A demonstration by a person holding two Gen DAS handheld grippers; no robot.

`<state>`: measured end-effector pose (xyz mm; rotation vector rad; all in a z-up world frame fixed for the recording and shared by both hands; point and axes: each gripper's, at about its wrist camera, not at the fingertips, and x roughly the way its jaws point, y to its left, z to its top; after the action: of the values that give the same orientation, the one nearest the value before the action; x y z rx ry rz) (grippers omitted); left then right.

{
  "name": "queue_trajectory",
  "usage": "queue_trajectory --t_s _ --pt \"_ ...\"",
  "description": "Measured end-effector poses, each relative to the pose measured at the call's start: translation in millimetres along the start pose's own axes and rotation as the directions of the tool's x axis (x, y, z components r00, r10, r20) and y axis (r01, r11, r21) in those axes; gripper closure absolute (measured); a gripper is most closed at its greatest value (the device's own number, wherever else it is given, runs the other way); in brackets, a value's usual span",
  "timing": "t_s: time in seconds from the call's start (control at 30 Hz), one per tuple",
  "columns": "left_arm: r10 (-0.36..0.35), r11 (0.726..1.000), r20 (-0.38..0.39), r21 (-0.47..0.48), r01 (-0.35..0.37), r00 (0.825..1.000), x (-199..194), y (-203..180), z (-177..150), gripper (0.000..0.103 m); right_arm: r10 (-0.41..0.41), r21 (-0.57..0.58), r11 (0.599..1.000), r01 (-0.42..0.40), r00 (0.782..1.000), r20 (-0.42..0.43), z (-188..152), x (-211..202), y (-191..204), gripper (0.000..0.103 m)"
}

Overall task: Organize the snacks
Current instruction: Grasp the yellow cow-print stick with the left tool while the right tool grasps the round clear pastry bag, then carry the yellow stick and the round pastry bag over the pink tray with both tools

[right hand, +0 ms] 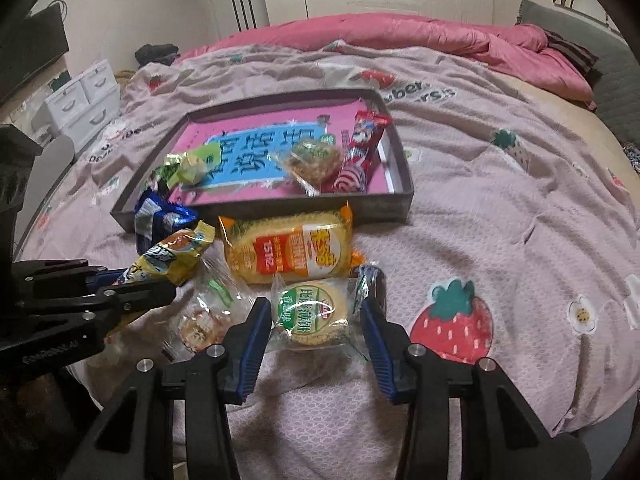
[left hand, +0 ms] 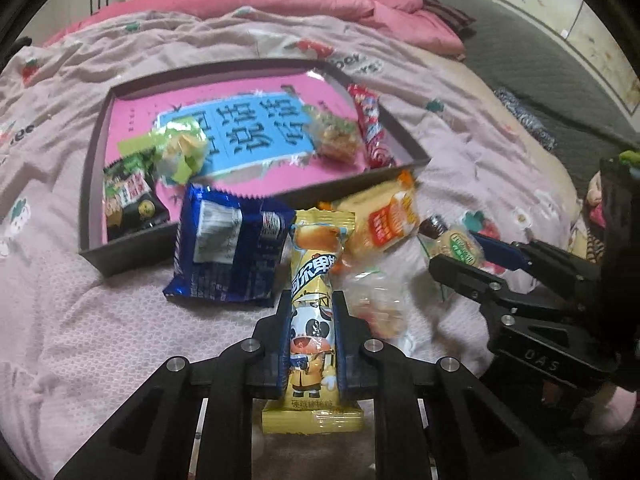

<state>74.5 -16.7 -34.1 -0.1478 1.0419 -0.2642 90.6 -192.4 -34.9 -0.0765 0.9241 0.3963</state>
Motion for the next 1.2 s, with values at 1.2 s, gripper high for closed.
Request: queue_trajectory --t_s 1.2 --pt "0.105 0.993 0.251 -0.085 -0.086 0.962 -81 32 23 0.085 -0.002 -0.066 0.998 0.016 0.978 0.21 18 -35 11 0.057"
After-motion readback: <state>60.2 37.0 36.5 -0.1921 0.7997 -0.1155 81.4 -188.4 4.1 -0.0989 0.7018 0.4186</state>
